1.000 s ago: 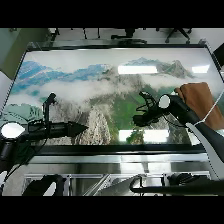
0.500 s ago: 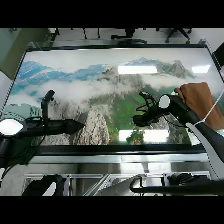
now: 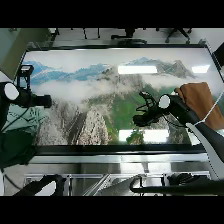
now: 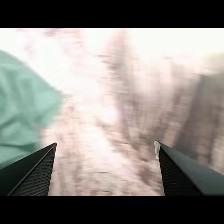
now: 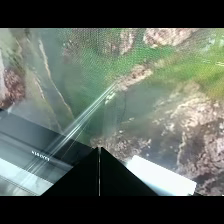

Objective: Fold the shirts.

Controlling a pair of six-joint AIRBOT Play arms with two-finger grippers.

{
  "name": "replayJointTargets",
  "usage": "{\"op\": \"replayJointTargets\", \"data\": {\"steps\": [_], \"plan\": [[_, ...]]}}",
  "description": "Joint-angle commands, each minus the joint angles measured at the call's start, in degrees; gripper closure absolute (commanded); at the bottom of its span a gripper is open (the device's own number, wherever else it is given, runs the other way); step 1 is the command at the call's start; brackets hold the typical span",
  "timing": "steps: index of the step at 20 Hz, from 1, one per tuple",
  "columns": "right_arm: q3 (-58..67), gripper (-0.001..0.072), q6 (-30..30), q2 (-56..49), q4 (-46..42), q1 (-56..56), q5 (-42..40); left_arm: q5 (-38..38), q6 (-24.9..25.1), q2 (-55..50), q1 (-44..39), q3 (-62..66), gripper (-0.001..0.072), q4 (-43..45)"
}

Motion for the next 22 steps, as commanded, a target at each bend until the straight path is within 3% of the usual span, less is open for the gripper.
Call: {"op": "replayJointTargets", "data": {"steps": [1, 6, 11, 12, 13, 14, 17, 22], "plan": [[-0.02, 0.0696, 0.09, 0.04, 0.02, 0.04, 0.00, -3.10, -2.43, -12.96, 8.79, 6.86, 0.0001, 9.09], [-0.02, 0.0696, 0.07, 0.04, 0.02, 0.04, 0.02, -2.91, -2.27, -25.64, 17.29, 9.57, 0.0002, 9.16], [-0.02, 0.0696, 0.09, 0.04, 0.02, 0.04, 0.02, -4.35, -2.27, -34.62, 19.50, 13.09, 0.0002, 9.31], [-0.02, 0.0696, 0.09, 0.04, 0.02, 0.04, 0.02, -4.98, -2.27, -35.63, 19.45, 14.16, 0.0085, 9.29], [-0.02, 0.0696, 0.09, 0.04, 0.02, 0.04, 0.02, -6.08, -2.12, -36.24, 19.43, 15.47, 0.0467, 9.29], [-0.02, 0.0696, 0.09, 0.04, 0.02, 0.04, 0.02, -6.97, -0.85, -36.30, 19.15, 16.85, 0.0692, 9.09], [-0.02, 0.0696, 0.07, 0.04, 0.02, 0.04, 0.00, -9.01, -0.68, -34.45, 16.68, 23.54, 0.0697, 8.50], [-0.02, 0.0696, 0.09, 0.04, 0.02, 0.04, 0.00, -10.56, 2.25, -24.85, 8.81, 36.06, 0.0697, -8.46]]}}
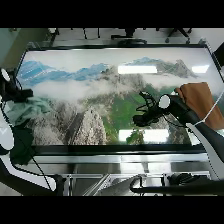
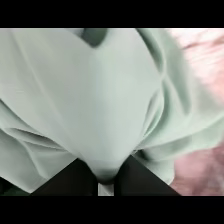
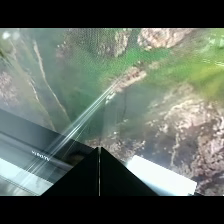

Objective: Fold the shirts.

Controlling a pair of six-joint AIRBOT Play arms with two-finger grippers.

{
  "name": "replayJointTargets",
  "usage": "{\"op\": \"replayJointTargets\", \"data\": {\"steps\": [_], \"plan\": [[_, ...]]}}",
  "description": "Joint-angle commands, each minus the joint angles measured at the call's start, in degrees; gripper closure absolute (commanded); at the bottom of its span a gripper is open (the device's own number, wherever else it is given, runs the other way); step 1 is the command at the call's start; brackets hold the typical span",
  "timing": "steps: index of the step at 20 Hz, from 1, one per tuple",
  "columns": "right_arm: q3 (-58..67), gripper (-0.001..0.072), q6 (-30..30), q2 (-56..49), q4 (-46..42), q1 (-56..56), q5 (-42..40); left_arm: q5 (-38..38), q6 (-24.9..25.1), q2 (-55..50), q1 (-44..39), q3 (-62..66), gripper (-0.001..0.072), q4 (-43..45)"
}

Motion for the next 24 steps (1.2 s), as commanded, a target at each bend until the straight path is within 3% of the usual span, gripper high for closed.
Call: {"op": "replayJointTargets", "data": {"steps": [1, 5, 8, 13, 16, 17, 18, 19, 20, 21, 22, 23, 24], "plan": [[-0.02, 0.0696, -0.11, 0.04, 0.02, 0.04, 0.00, -2.62, 2.08, 6.51, -6.38, 8.26, 0.0697, -12.55], [-0.02, 0.0696, -0.11, 0.04, 0.04, 0.04, -0.42, -4.59, 2.25, 13.77, -18.60, 10.47, 0.0696, -20.00], [-0.02, 0.0696, -0.11, 0.04, 0.02, 0.04, -0.33, -4.50, 1.53, 14.51, -30.27, 10.47, 0.0696, -20.44], [0.00, 0.0695, -0.15, -0.33, 0.83, -0.04, 0.24, -4.26, -0.02, 4.79, -47.08, 10.47, 0.0696, -20.46], [1.11, 0.0696, -0.59, 0.28, 0.24, -2.60, 0.59, -3.69, -0.79, -3.26, -52.78, 10.54, 0.0687, -20.46], [2.08, 0.0696, -0.59, 0.74, 0.31, -4.42, 1.53, -3.52, -0.83, -5.16, -53.44, 10.54, 0.0498, -20.52], [3.10, 0.0695, -0.59, 1.20, 0.28, -6.49, 2.91, -3.67, -1.66, -6.54, -53.53, 10.54, 0.0107, -20.57], [4.17, 0.0694, -0.63, 1.62, 0.26, -8.90, 4.61, -3.72, -2.99, -6.97, -53.13, 10.54, 0.0002, -20.57], [4.98, 0.0681, -0.92, 1.99, 0.26, -11.43, 6.16, -4.37, -2.97, -6.78, -52.22, 10.86, 0.0002, -20.57], [5.44, 0.0542, -1.03, 2.21, 0.26, -13.81, 7.32, -6.36, -2.93, -6.60, -50.80, 12.37, 0.0002, -20.55], [5.49, 0.0319, -1.03, 2.34, 0.46, -16.04, 8.20, -8.68, -2.91, -6.16, -49.03, 14.08, 0.0002, -20.48], [5.46, 0.0252, -1.77, 2.32, 0.46, -17.59, 9.51, -10.40, -2.86, -5.05, -46.73, 14.75, 0.0002, -20.48], [5.38, 0.0254, -3.15, 2.23, 0.42, -18.43, 10.86, -11.10, -2.86, -3.50, -44.52, 13.90, 0.0003, -20.50]]}}
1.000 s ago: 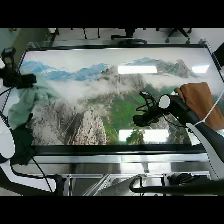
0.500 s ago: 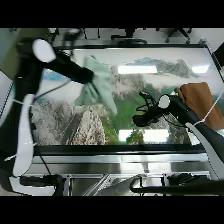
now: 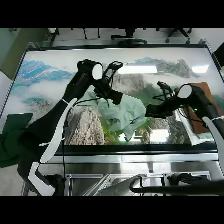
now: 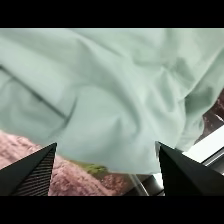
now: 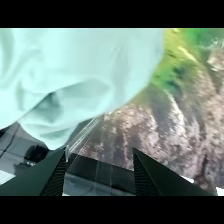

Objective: Fold the shirts.

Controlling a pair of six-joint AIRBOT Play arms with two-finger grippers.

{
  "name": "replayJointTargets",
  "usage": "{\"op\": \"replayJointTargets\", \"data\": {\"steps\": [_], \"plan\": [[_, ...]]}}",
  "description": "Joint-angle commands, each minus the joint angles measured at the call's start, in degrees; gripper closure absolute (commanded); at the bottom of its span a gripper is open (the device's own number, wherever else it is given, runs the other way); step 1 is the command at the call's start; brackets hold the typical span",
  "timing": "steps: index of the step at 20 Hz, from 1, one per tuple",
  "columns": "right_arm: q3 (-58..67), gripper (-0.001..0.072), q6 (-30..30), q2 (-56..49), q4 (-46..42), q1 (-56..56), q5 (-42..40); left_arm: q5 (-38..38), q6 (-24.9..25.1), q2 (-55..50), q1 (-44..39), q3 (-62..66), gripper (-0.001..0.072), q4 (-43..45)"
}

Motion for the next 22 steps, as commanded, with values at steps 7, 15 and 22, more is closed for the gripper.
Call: {"op": "replayJointTargets", "data": {"steps": [7, 15, 22], "plan": [[-12.46, 0.0253, -12.66, 0.22, 17.00, 0.79, -4.39, 7.54, 3.43, 13.44, 13.79, -35.60, 0.0002, -16.28], [-14.86, 0.0077, -17.64, -7.87, 24.90, 7.74, -15.13, 33.03, 13.73, 15.21, 5.03, -56.46, 0.0003, -33.07], [-14.84, 0.0695, -22.71, -11.13, 30.38, 7.69, -14.32, 33.59, 13.70, 9.94, 0.59, -51.34, 0.0580, -34.49]]}}
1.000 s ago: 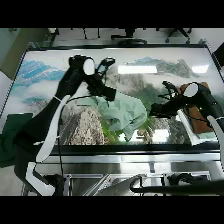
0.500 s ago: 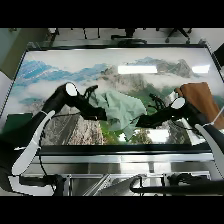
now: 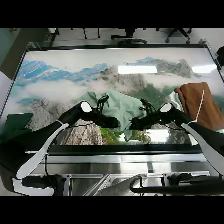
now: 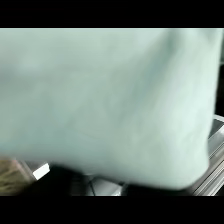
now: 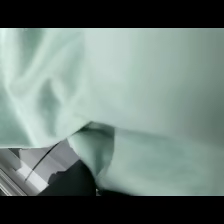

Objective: Fold the shirts.

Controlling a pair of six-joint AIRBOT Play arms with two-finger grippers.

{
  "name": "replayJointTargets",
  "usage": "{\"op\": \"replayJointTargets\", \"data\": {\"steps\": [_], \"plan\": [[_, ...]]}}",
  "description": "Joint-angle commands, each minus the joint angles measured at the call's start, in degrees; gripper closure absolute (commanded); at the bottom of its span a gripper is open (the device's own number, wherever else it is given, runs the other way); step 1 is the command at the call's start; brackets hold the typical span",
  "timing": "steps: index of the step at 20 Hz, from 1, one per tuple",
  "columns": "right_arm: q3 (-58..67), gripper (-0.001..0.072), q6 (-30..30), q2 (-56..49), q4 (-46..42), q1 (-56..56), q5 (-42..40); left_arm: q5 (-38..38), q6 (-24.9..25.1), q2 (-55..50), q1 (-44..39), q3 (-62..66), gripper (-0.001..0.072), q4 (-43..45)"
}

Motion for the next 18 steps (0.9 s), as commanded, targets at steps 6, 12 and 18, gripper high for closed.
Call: {"op": "replayJointTargets", "data": {"steps": [6, 12, 18], "plan": [[5.40, 0.0696, -2.08, 7.34, -0.11, -7.89, 12.94, -12.59, 0.33, 4.28, 4.83, 9.53, 0.0697, 0.17], [29.29, 0.0697, -6.75, 20.87, 13.57, -21.16, 20.57, -17.05, -3.21, 22.75, 12.74, 30.45, 0.0698, -1.03], [52.13, 0.0697, -7.21, 27.30, 11.67, -22.43, 20.55, -14.62, -5.42, 36.00, 17.20, 48.17, 0.0698, 2.38]]}}
